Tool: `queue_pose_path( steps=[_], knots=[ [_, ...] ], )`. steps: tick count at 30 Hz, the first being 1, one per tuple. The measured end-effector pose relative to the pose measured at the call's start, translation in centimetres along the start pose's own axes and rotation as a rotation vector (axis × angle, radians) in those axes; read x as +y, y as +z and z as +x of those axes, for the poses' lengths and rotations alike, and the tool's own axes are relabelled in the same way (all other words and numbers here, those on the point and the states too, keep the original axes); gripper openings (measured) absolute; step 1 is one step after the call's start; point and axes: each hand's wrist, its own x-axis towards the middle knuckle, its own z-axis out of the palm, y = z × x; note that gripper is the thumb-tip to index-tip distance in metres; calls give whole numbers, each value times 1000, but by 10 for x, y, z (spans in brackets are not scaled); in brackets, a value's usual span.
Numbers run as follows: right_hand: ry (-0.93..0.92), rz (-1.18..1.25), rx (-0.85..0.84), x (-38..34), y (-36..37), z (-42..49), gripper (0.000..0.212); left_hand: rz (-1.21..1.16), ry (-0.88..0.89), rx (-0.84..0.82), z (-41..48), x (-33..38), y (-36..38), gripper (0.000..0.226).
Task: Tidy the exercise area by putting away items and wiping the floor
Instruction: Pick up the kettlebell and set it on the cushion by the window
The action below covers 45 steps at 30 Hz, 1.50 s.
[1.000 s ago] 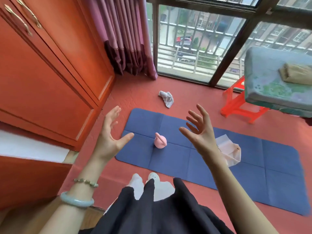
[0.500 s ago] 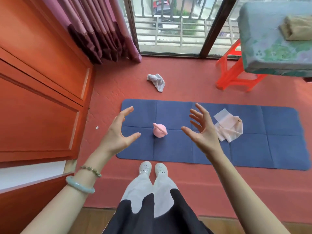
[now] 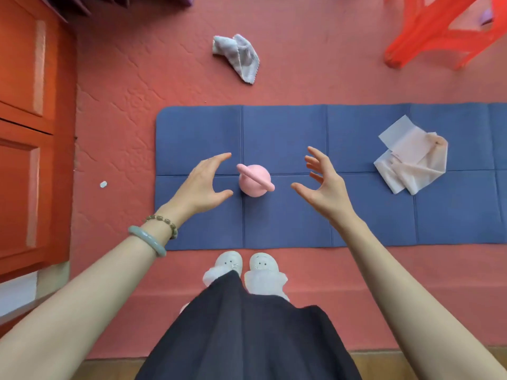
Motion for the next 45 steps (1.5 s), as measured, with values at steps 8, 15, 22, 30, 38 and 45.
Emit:
queue_pose_path(
  steps=[8,15,22,30,38,45],
  knots=[
    [-6,-97,-72,152,91,86,75,25,39,-40,110,-120,112,72],
    [-61,-238,-170,239,162,137,61,34,156,-24,169,-186,176,62],
    [-23,-186,-27,258,184,152,9,-109,118,61,197,-187,190,18],
    [-51,-173,41,209,150,130,9,-152,142,76,167,-143,158,16],
    [-49,-138,11,55,67,50,12,-158,111,118,77,-19,43,16],
    [-53,-120,-4,-101,-30,-49,11,-110,150,116,-31,117,-78,21]
  ],
)
